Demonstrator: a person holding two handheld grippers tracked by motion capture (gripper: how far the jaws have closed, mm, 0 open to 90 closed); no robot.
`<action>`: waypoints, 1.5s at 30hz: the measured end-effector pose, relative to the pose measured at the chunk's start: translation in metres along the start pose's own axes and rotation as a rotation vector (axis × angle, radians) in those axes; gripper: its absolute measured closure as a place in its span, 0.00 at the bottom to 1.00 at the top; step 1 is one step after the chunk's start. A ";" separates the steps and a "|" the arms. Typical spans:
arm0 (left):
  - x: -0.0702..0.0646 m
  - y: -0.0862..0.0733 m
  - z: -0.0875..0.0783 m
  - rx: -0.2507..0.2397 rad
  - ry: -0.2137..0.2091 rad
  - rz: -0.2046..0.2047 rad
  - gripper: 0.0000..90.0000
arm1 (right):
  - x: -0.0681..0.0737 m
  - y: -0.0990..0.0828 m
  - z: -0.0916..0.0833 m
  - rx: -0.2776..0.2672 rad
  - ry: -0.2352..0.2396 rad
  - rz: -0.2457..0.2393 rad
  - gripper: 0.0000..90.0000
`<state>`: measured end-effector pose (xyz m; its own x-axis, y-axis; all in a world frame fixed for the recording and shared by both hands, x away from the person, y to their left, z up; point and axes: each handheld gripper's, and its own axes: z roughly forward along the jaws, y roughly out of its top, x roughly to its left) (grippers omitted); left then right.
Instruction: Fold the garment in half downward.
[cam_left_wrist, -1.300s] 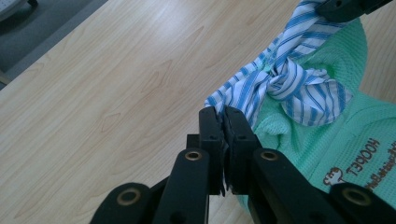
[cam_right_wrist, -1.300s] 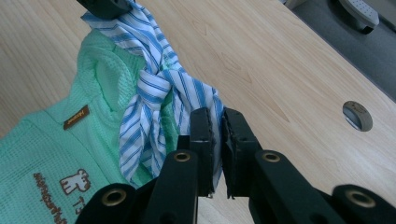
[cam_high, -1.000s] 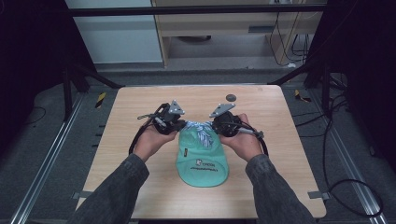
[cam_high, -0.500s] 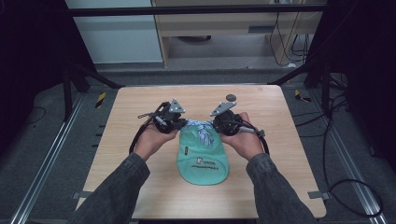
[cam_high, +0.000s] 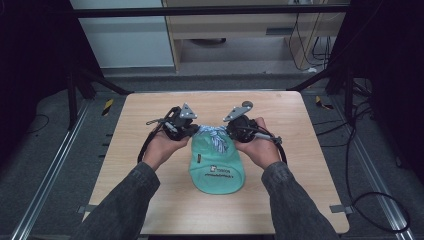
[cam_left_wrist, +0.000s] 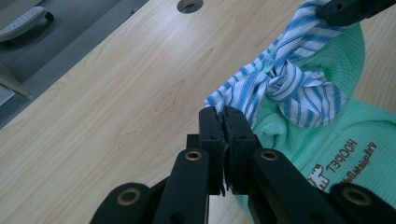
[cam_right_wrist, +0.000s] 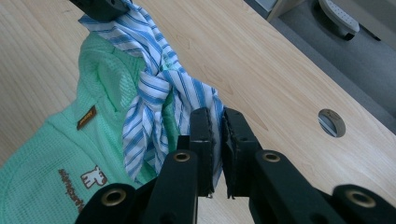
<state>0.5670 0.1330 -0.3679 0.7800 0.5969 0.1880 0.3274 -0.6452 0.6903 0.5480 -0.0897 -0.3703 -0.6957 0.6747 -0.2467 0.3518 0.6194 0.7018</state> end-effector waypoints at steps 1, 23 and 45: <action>0.000 0.000 0.000 0.000 -0.001 0.001 0.97 | -0.001 0.000 0.000 0.002 0.000 -0.003 0.92; 0.006 0.024 0.003 -0.016 0.023 0.009 0.97 | -0.020 0.003 0.001 -0.013 -0.031 0.037 0.93; 0.006 0.024 0.003 -0.009 0.049 0.029 0.97 | -0.020 0.005 0.005 -0.022 -0.047 0.024 0.92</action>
<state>0.5813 0.1194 -0.3523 0.7619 0.6010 0.2414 0.3003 -0.6580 0.6906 0.5667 -0.0979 -0.3657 -0.6566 0.7078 -0.2607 0.3538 0.5942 0.7223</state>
